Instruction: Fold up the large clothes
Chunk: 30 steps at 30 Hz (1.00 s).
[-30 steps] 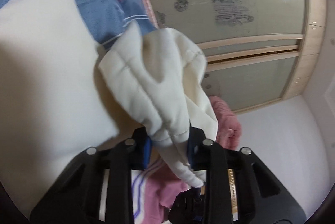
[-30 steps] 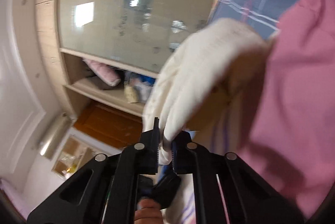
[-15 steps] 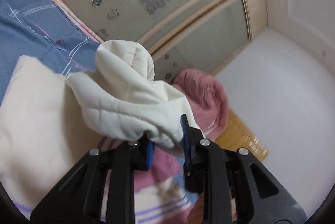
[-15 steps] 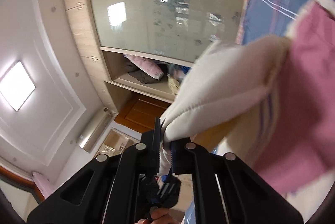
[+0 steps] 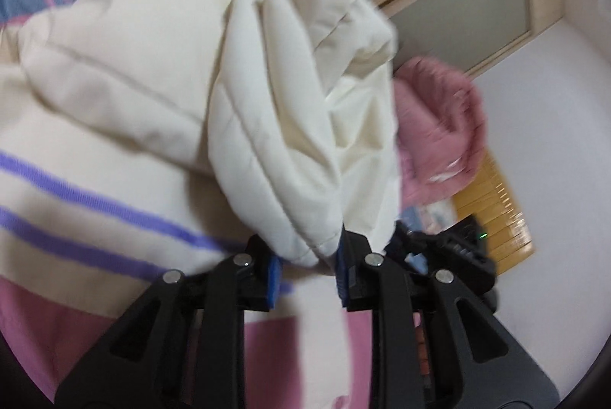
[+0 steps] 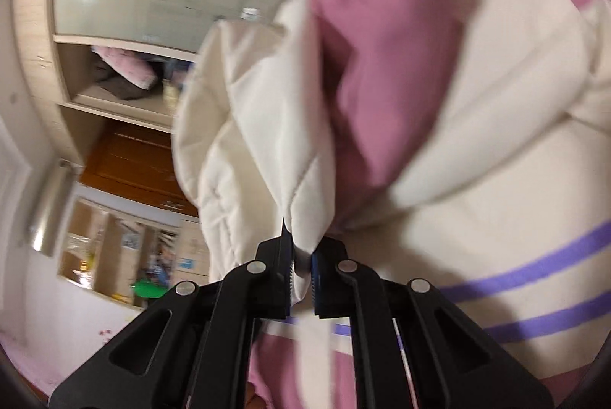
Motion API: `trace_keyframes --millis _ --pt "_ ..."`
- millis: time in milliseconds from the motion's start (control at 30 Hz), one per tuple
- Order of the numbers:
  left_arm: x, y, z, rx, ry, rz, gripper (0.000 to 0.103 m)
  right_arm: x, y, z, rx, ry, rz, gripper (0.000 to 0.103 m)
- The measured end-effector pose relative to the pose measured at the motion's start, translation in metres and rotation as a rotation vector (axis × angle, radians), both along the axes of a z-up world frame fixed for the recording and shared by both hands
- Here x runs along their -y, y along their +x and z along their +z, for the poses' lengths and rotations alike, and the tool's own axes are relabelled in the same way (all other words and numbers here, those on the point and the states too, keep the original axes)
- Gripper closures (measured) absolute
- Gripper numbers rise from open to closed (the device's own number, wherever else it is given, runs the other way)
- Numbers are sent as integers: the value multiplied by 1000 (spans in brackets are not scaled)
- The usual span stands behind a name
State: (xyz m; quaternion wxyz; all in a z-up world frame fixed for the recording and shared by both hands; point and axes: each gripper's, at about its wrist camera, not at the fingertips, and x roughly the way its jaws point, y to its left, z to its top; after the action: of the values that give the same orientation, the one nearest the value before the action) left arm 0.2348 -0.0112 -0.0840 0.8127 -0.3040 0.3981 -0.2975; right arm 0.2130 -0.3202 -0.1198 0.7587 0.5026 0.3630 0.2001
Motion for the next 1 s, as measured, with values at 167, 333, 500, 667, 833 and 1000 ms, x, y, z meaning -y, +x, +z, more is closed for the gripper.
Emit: trace_keyframes --millis 167,333,500,667,833,1000 --pt "3 10 -12 -45 57 18 78 -3 -7 1 -16 -66 -14 95" --pt "12 17 -8 -15 122 20 75 -5 -3 4 -32 -147 -18 89" --pt "31 10 6 56 139 -19 21 -9 -2 16 -9 -214 -23 50" --pt "46 -19 30 146 305 -32 2 -15 -18 42 6 -317 7 32" --pt "34 -48 66 227 450 20 2 -18 -64 71 64 -460 -12 21" --pt "10 -97 105 404 628 120 2 -32 -133 105 194 -682 -77 7"
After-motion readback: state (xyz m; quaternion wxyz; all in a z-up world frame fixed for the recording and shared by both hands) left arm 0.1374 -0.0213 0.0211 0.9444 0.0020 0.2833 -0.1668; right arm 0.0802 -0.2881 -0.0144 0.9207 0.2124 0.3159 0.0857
